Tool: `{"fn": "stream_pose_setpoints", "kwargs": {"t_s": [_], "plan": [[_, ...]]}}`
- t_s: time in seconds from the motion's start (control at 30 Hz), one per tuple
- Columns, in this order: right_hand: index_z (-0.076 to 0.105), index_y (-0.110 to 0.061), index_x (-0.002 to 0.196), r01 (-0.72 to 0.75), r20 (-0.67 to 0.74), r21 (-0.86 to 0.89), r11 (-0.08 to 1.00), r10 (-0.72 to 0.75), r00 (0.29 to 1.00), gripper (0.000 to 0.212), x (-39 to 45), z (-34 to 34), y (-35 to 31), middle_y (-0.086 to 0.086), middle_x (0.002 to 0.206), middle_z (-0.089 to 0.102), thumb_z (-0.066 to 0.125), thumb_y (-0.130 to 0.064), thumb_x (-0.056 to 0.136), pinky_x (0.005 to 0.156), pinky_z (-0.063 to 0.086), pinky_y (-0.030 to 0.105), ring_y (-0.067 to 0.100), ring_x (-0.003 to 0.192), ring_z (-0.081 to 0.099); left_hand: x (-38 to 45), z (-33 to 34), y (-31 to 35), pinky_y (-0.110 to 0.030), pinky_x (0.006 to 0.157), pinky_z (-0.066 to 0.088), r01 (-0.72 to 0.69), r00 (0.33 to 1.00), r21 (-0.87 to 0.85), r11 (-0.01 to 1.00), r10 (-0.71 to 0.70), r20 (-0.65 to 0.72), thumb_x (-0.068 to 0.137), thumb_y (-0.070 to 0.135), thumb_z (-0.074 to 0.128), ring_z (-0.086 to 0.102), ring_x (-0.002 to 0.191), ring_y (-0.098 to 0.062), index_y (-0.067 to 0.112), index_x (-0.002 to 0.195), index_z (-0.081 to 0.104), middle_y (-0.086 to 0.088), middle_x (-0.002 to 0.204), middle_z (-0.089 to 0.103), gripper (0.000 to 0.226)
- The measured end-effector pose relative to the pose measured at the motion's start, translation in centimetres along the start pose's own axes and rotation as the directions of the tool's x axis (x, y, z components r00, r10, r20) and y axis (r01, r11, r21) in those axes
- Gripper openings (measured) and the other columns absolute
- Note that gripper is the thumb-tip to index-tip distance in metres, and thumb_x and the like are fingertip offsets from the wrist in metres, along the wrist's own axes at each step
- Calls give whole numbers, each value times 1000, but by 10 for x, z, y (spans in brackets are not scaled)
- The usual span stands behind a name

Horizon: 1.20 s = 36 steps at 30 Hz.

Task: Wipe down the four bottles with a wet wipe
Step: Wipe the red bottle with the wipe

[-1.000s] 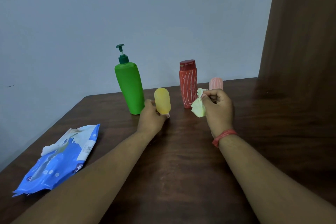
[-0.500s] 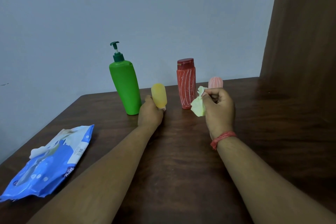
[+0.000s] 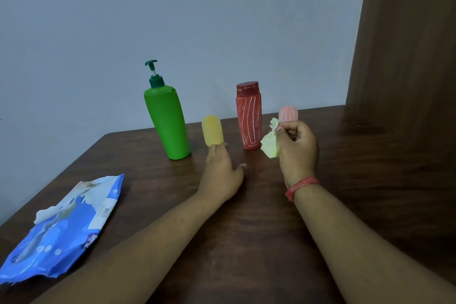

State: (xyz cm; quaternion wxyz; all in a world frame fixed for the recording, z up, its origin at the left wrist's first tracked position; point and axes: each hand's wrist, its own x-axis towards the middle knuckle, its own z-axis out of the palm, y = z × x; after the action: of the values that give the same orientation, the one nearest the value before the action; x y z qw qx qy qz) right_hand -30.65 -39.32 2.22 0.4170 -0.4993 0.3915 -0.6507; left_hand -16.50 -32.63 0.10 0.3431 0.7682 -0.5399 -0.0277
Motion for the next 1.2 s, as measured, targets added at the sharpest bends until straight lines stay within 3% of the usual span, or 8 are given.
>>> {"fn": "stream_pose_setpoints", "kwargs": {"t_s": [0.13,0.33,0.53,0.6,0.67,0.8,1.0,1.2], "plan": [[68,-24,92,-6,-66,12,1000,6,998,11,4,-5,0,-5,99,72,67,-13,93,76,58,27,10,93,68,15,12,20,-39,112,40,63,997,-112,992,-59,40,92,31,71,42,136,-28,2,150,30,-13,149,38,76],[68,-25,91,-38,-148,58,998,47,988,11,11,-11,4,-7,96,72,69,-14,92,77,61,30,8,92,68,36,25,30,-37,113,37,140,990,-249,958,-136,31,89,22,75,35,145,-29,3,155,20,-14,157,33,88],[67,-28,86,-35,-166,74,997,46,985,16,14,-9,6,-8,94,72,69,-12,91,78,62,33,8,90,69,53,31,28,-28,93,44,169,985,-377,911,-169,32,87,10,77,56,127,-25,4,145,31,-10,133,58,75],[68,-27,87,-37,-169,81,996,50,984,15,14,-10,6,-8,95,72,69,-12,91,79,61,33,8,91,69,57,34,27,-32,97,49,166,985,-426,889,-171,27,84,6,78,61,122,-25,8,135,37,-6,124,63,66],[68,-27,87,-38,-175,94,995,54,983,16,15,-12,6,-7,95,72,69,-11,91,79,61,33,8,92,69,59,36,28,-36,100,51,155,986,-434,887,-166,13,83,6,79,62,122,-24,12,128,39,-6,128,63,61],[66,-29,85,-40,-181,96,995,57,982,18,15,-12,5,-9,96,72,69,-12,91,78,62,30,7,93,69,62,37,31,-34,100,50,135,989,-407,904,-149,-5,84,8,78,60,124,-24,10,135,39,-8,135,61,64],[66,-30,86,-44,-178,63,997,55,983,17,13,-14,0,-11,96,71,69,-14,92,79,62,33,6,93,68,60,32,32,-40,105,50,135,990,-376,917,-136,24,86,15,78,60,123,-23,14,134,54,-5,133,65,54],[65,-31,85,-17,-117,1,1000,17,993,19,9,-14,-6,-9,94,71,68,-14,92,81,62,38,8,91,68,26,9,26,-23,86,53,160,986,-549,820,-106,129,89,21,75,63,104,-8,14,131,56,4,120,66,46]]}}
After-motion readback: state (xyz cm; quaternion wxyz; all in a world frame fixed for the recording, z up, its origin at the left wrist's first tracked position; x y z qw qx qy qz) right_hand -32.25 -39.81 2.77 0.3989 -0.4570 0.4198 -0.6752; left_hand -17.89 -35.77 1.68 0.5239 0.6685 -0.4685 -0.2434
